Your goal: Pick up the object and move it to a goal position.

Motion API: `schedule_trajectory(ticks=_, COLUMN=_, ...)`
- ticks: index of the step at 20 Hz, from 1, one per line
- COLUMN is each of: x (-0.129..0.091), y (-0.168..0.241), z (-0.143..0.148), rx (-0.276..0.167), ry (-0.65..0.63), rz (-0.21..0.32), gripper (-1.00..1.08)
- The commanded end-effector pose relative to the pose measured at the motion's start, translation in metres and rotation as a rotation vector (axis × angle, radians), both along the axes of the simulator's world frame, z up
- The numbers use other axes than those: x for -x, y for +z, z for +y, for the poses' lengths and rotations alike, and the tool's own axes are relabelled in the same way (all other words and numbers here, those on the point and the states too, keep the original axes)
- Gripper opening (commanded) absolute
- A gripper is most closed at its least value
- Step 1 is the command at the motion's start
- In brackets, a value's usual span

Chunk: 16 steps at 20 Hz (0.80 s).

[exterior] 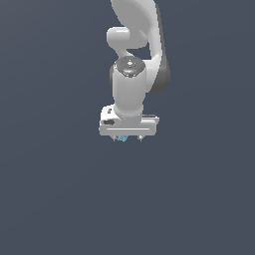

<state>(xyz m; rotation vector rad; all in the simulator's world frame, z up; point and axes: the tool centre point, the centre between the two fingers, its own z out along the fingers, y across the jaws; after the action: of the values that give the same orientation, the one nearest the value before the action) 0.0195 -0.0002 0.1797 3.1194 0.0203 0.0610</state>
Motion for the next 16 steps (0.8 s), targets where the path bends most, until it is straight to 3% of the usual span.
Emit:
schedule_trajectory(ticks=1, x=0.0, y=0.0, z=0.0, rx=0.0, ry=0.0, rz=0.0, gripper=1.0)
schedule_trajectory(ticks=9, x=-0.007, y=0.013, z=-0.03, rx=0.025, ry=-0.002, rz=-0.029, gripper=1.0)
schedule_trajectory(ticks=16, x=-0.006, y=0.013, z=-0.03, rx=0.024, ry=-0.005, rz=-0.029, gripper=1.0)
